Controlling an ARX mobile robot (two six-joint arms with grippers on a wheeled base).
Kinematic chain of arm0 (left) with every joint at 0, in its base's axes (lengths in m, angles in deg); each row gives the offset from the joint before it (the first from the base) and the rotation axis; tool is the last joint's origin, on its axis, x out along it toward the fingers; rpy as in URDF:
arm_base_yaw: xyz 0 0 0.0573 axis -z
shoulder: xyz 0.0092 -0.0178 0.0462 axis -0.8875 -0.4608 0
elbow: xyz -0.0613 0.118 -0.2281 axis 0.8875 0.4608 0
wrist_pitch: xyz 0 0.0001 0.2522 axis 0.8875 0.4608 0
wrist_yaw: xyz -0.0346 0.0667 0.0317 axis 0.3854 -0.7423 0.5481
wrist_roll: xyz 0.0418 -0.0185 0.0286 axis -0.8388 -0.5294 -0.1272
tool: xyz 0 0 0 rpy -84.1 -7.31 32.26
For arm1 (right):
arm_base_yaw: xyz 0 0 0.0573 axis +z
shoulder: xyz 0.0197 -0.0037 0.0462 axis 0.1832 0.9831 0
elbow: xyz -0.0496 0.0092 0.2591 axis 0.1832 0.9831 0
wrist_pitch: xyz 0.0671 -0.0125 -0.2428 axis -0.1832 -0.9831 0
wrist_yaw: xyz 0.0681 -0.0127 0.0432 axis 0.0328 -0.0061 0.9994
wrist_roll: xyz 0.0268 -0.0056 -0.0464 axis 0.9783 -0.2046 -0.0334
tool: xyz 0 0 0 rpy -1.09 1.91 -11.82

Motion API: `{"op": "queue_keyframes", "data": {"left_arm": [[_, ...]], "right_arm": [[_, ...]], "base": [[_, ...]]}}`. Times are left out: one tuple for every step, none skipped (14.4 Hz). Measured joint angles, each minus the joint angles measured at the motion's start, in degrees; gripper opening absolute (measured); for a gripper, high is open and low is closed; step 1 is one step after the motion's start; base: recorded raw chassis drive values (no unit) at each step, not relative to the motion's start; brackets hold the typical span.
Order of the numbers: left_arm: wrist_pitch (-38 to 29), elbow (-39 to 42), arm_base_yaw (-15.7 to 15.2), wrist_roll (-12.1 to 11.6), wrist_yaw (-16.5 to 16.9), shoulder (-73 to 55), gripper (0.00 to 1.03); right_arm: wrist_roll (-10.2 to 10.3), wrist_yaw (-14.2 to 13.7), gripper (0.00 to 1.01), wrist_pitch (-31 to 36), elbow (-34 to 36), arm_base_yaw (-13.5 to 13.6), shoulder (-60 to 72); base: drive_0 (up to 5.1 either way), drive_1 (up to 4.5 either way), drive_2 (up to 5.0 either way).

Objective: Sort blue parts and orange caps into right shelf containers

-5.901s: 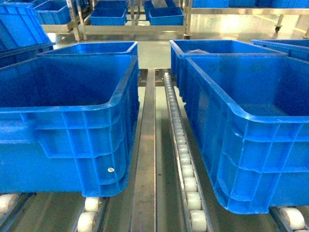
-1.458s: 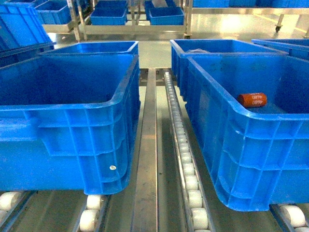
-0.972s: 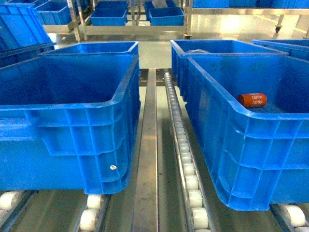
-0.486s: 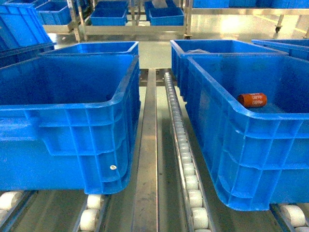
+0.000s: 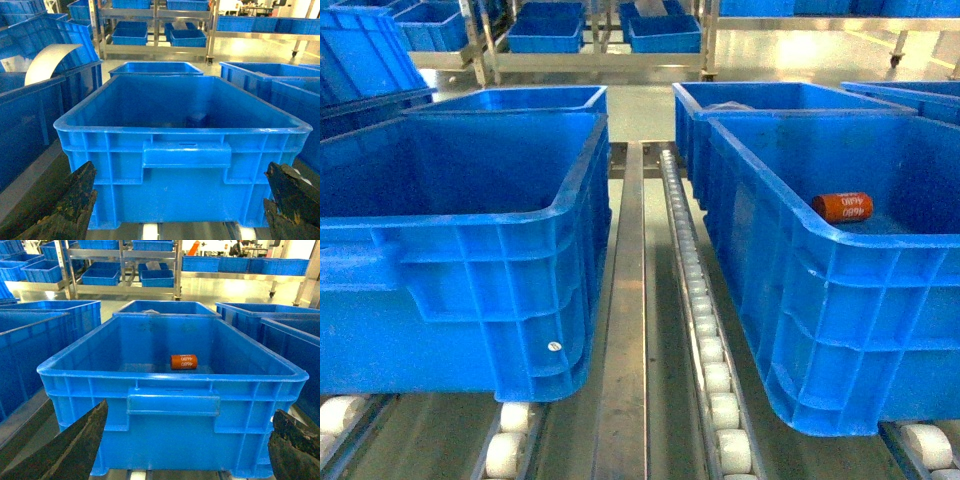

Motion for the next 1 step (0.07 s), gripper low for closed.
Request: {"op": "queue_keyframes", "data": {"left_arm": [[0.00,0.00,0.00,0.00,0.00,0.00,0.98]], "right_arm": [[0.00,-0.02,0.98,0.00,0.00,0.00,0.00]], "base": [[0.0,0.00,0.0]]}}
